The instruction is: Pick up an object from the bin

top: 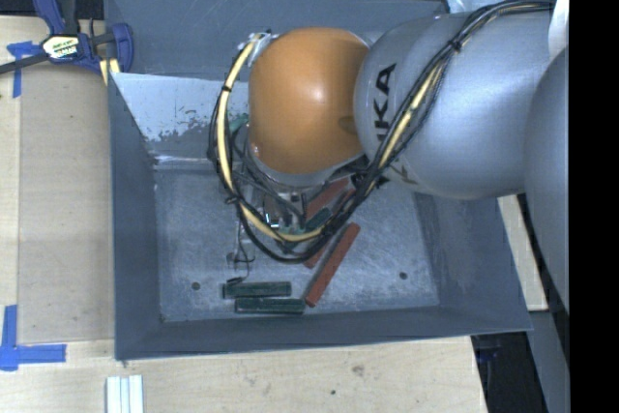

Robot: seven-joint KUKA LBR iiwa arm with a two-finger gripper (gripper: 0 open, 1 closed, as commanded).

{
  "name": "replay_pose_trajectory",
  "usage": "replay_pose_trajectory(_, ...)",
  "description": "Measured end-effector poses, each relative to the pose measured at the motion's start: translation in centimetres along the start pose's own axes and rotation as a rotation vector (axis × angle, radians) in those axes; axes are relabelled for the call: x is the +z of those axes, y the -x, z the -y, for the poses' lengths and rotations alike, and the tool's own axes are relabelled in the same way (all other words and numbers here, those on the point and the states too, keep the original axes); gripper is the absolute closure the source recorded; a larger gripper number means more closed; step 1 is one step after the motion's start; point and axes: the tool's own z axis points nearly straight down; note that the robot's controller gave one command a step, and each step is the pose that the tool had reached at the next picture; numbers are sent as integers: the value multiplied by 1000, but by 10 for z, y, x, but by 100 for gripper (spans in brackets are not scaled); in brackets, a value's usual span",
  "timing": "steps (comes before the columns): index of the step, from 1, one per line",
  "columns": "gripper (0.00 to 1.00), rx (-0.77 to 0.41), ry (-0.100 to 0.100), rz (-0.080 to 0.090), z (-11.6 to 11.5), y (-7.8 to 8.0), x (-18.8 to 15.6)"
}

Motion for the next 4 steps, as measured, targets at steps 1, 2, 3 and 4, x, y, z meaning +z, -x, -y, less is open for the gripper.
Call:
replay_pose_trajectory(1, 0, 3, 2, 8, 1, 2, -4)
replay_pose_trajectory(2, 0, -2, 5, 14, 43, 11, 35)
replay_pose_trajectory(3, 0, 13, -5, 10, 57, 44, 80)
replay_pose_trajectory(4, 0, -36, 4, 7, 75, 7, 80)
